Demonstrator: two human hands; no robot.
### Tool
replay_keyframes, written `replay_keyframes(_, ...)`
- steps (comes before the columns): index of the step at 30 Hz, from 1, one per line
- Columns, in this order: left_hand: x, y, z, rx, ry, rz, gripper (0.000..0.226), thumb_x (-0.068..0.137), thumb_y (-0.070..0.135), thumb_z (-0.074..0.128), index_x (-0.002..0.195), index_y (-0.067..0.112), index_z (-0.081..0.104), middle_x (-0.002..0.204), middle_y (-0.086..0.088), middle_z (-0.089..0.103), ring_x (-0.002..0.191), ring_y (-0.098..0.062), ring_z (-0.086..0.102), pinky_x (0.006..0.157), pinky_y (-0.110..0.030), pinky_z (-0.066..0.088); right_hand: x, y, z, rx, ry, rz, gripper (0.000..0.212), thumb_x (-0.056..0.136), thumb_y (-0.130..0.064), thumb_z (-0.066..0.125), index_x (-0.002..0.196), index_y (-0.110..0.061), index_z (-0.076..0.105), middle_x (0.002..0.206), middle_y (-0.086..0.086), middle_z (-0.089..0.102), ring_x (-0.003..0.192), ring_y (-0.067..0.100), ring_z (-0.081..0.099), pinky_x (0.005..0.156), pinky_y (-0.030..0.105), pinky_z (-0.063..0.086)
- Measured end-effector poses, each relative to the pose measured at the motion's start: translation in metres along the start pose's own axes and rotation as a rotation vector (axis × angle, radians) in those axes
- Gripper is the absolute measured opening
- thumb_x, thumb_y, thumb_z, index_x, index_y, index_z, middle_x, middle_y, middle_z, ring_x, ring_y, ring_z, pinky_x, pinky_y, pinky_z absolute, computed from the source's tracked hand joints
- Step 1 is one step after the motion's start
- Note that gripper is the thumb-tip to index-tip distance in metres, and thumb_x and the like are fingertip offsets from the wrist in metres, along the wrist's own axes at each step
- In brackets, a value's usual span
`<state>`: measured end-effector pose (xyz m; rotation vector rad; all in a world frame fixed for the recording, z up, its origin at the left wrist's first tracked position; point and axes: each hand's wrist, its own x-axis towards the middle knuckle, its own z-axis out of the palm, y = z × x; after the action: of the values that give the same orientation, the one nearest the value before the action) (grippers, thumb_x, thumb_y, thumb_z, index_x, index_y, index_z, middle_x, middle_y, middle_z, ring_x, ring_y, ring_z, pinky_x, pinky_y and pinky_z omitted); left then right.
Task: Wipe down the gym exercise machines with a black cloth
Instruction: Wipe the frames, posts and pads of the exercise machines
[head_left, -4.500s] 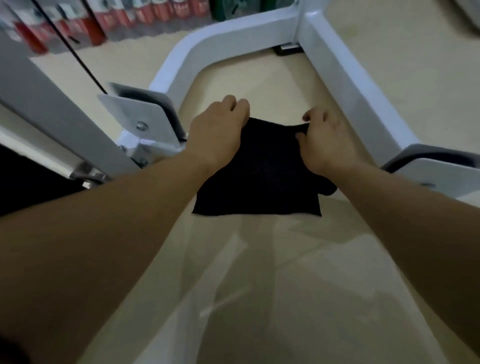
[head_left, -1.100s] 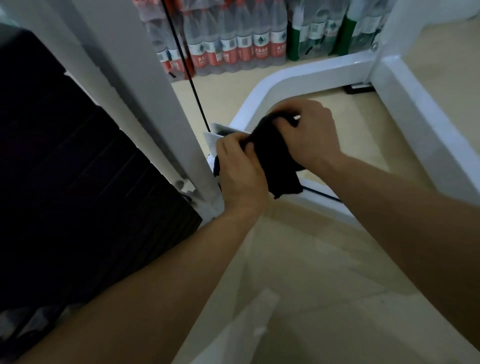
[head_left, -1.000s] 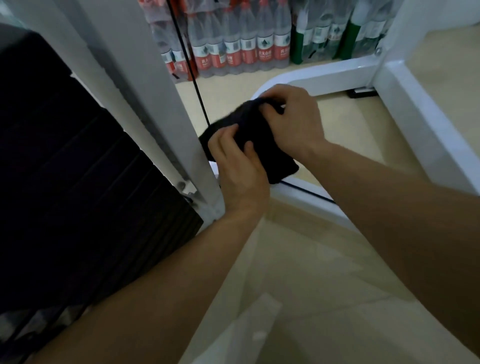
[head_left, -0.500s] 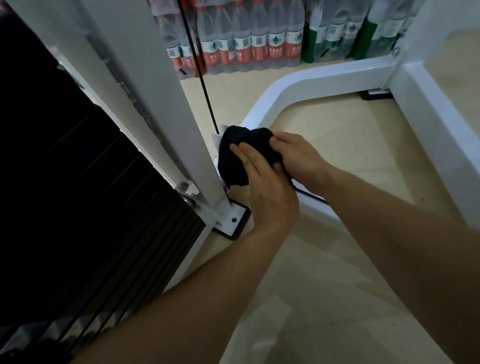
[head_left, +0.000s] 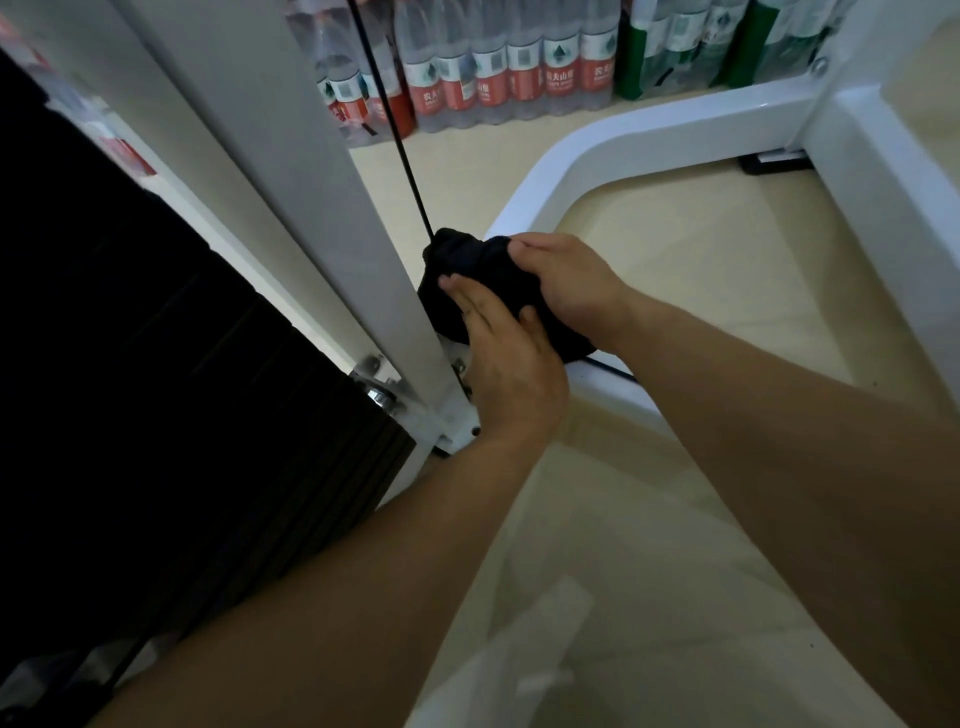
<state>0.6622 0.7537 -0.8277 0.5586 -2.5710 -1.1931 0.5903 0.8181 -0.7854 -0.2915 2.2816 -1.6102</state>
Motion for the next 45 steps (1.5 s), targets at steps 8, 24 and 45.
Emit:
replay_keyframes(8, -0.01, 0.004, -0.001, 0.04, -0.056, 0.02, 0.067, 0.106, 0.019, 0.034, 0.156, 0.004, -0.008, 0.167, -0.012, -0.004, 0.153, -0.024, 0.012, 0.116, -0.03, 0.024, -0.004, 0.006, 0.0, -0.118, 0.032, -0.077, 0.039, 0.106, -0.027, 0.04, 0.085, 0.002, 0.055, 0.075, 0.003, 0.051, 0.07, 0.013, 0.044, 0.067, 0.03, 0.035)
replay_keyframes(24, -0.042, 0.021, -0.016, 0.021, -0.176, 0.052, 0.042, 0.101, 0.019, 0.04, 0.142, 0.011, 0.035, 0.133, -0.013, 0.057, 0.109, -0.03, 0.059, 0.085, -0.037, 0.049, -0.059, 0.019, -0.025, -0.19, 0.199, -0.048, 0.028, 0.102, -0.023, 0.046, 0.09, -0.016, 0.07, 0.08, -0.005, 0.068, 0.077, 0.013, 0.061, 0.072, 0.03, 0.046)
replay_keyframes(45, -0.129, 0.193, 0.099, -0.234, -0.532, 0.736, 0.025, 0.095, 0.019, 0.055, 0.113, 0.022, 0.073, 0.104, 0.01, 0.073, 0.092, -0.008, 0.066, 0.087, -0.03, 0.054, -0.312, 0.027, -0.203, -0.516, 0.943, 0.257, 0.034, 0.097, -0.02, 0.05, 0.125, -0.031, 0.066, 0.1, -0.018, 0.064, 0.093, 0.001, 0.057, 0.071, 0.0, 0.034)
